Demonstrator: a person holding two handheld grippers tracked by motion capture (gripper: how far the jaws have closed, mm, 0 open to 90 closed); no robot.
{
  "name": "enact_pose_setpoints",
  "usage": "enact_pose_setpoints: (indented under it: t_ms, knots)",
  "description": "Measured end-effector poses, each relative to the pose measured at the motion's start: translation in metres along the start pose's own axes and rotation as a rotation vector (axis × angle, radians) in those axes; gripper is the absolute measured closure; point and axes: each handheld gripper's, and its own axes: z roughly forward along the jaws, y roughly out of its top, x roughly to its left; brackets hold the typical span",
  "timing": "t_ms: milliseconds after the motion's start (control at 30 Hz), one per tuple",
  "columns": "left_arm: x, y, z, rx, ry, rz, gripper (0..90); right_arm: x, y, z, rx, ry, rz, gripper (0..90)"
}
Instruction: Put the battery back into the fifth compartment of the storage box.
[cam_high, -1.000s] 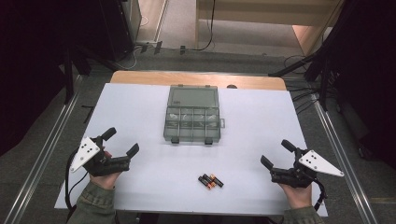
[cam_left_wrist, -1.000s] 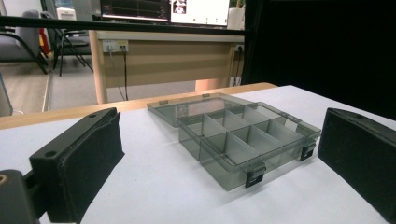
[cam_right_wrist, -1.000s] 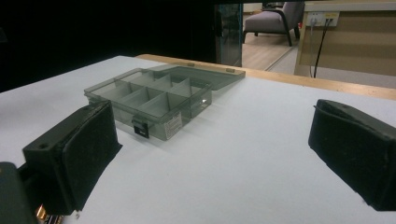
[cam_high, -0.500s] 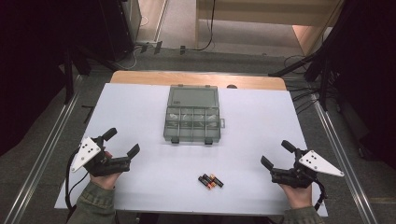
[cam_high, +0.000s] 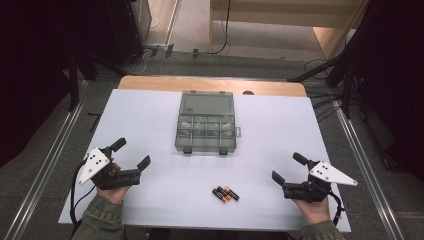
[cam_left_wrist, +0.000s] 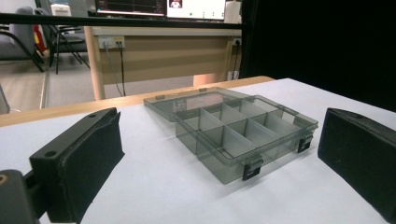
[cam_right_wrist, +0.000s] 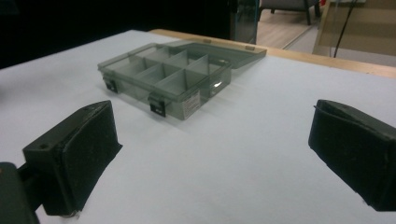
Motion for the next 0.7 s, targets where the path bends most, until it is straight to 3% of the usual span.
enact_pose_setpoints:
  t_ms: [100, 300, 633, 700]
  knots:
    - [0.000, -0.001, 0.001, 0.006, -0.001, -0.001, 0.0, 0.004, 0.001, 0.004, 0.028, 0.016, -0.015, 1.8]
    - [-0.001, -0.001, 0.001, 0.005, -0.002, -0.001, 0.0, 0.022, 0.007, 0.024, 0.143, 0.103, -0.079, 1.8]
    - [-0.001, -0.001, 0.001, 0.003, -0.002, -0.002, 0.0, 0.039, 0.016, 0.037, 0.253, 0.127, -0.150, 3.4]
    - [-0.001, -0.001, 0.001, 0.002, -0.004, -0.001, 0.0, 0.044, 0.018, 0.044, 0.310, 0.148, -0.173, 4.3]
